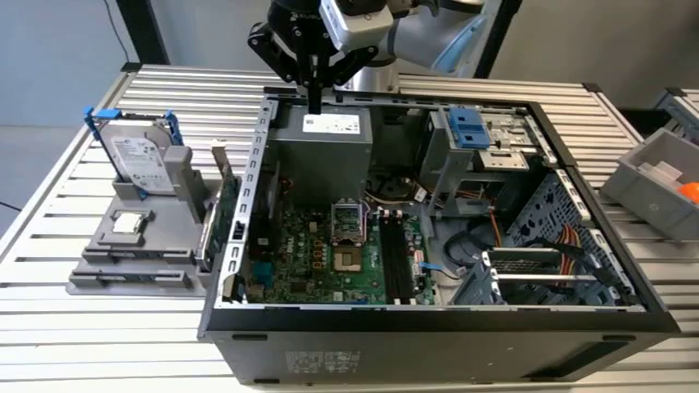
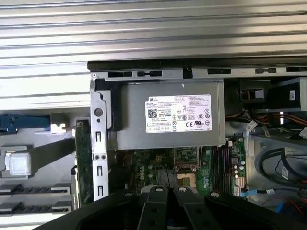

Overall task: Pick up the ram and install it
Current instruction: 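Reach for the ram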

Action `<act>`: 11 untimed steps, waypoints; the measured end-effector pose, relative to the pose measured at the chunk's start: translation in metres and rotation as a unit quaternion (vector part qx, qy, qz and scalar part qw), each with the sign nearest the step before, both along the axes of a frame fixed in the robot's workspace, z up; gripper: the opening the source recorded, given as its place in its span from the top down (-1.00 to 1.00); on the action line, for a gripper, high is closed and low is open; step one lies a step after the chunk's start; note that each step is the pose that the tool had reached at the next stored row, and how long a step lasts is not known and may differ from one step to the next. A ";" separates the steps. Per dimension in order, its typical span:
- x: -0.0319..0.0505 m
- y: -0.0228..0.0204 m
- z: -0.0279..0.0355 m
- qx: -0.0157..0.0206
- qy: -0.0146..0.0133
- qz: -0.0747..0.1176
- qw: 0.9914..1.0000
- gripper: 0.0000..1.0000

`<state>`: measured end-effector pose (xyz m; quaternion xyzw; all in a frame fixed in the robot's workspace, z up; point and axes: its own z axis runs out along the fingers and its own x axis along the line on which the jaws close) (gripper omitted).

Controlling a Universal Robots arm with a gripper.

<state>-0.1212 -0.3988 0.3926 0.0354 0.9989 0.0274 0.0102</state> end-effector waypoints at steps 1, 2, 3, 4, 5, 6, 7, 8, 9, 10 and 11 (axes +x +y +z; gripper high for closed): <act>0.0000 0.0000 0.0000 0.000 0.000 0.000 1.000 1.00; 0.0000 0.0000 0.0000 0.000 0.000 0.000 1.000 1.00; -0.0004 0.0000 0.0000 0.000 0.000 0.000 1.000 1.00; -0.0011 -0.0001 0.0000 0.000 0.000 0.000 1.000 1.00; -0.0011 -0.0001 0.0000 0.000 0.000 0.000 1.000 1.00; -0.0012 0.0000 0.0000 0.000 0.000 0.000 1.000 1.00; -0.0013 0.0000 0.0000 0.000 0.000 0.000 1.000 1.00; -0.0014 0.0000 0.0000 0.000 0.000 0.000 1.000 1.00; -0.0016 0.0000 0.0000 0.000 0.000 0.000 1.000 1.00; -0.0022 0.0000 0.0000 0.000 0.000 0.000 1.000 1.00; -0.0029 0.0000 0.0000 0.000 0.000 0.000 1.000 1.00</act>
